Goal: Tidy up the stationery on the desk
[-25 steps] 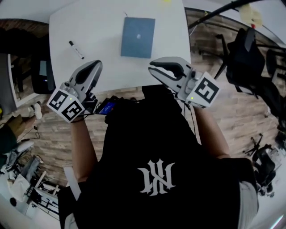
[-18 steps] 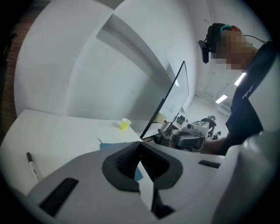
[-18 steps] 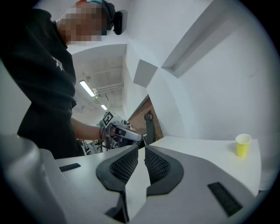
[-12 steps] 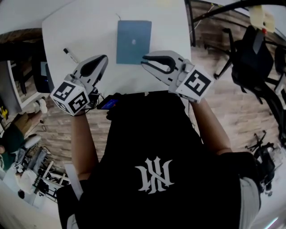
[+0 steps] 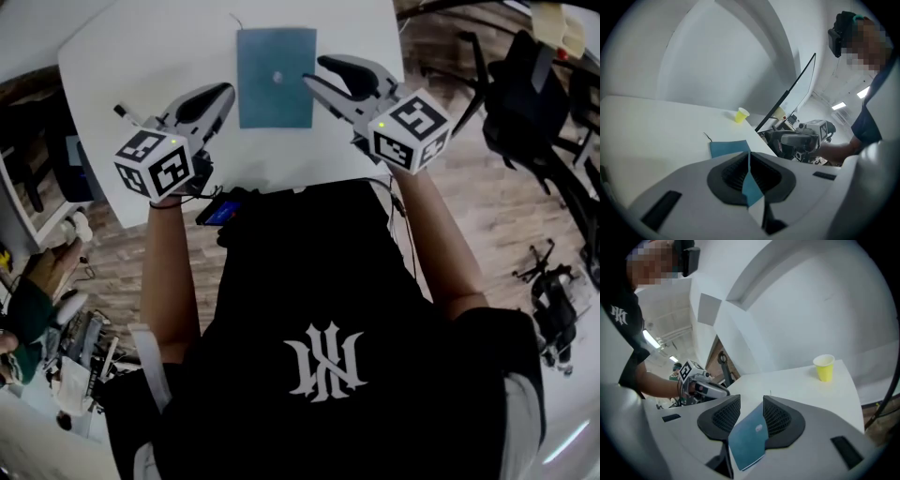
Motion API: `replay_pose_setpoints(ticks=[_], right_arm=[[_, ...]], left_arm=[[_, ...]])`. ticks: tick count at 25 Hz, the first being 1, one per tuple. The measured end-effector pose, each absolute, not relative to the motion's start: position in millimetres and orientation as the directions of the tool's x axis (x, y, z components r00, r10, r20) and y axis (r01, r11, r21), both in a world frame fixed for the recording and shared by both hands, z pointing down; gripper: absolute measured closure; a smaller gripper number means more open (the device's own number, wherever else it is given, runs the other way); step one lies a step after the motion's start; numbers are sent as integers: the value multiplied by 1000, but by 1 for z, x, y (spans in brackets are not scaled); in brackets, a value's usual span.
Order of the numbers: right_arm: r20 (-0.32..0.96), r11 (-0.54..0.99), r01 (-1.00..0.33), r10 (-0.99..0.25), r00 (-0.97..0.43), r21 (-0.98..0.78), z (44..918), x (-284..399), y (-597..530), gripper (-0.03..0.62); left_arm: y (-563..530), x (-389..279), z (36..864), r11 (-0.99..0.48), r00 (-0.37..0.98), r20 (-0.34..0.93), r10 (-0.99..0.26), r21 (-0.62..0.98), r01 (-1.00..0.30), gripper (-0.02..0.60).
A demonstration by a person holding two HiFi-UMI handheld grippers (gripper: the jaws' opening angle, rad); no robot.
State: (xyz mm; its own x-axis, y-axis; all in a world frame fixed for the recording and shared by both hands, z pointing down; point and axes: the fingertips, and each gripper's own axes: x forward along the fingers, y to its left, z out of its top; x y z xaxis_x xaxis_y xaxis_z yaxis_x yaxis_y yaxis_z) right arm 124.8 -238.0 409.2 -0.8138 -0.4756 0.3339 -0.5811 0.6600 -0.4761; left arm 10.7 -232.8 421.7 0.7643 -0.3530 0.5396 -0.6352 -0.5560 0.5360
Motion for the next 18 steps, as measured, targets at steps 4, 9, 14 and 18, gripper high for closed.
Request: replay_pose_setpoints(ticks=[4, 9, 14, 18], right_arm=[[428, 534, -649, -490, -760, -542, 446, 128, -246, 442], [544, 397, -722, -477, -690, -567, 485, 132, -246, 442], [628, 316, -762, -435, -645, -565, 517, 134, -234, 434], [688, 260, -795, -399, -606, -549, 536, 137, -221, 434]], left_arm=[[-240, 10, 451, -544, 755, 583, -300, 546, -637, 537], [-246, 8, 482, -524, 722, 640, -262, 534, -664, 522], [-247, 4, 512, -487, 644, 726, -240, 484, -727, 508], [-242, 4, 523, -458, 607, 759, -233, 465, -758, 497]])
